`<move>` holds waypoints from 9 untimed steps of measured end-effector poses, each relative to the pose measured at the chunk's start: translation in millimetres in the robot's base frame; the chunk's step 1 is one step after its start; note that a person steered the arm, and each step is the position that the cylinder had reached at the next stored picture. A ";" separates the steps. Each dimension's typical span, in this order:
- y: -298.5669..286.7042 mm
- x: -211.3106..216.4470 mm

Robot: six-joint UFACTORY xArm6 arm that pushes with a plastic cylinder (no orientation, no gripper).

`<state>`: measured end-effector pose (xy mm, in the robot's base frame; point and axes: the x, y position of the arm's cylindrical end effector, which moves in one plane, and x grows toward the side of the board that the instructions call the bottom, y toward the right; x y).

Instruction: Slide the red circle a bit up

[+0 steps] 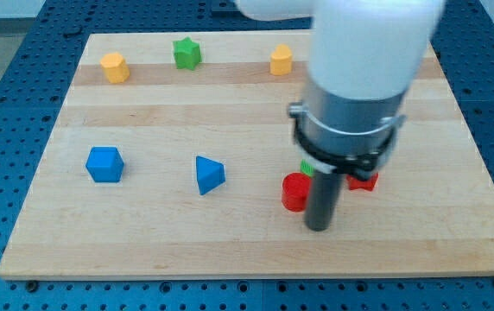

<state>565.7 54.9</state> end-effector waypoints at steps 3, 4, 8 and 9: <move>-45.5 -13.5; -42.9 -10.4; -8.0 -21.0; -8.4 -21.2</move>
<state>544.5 46.6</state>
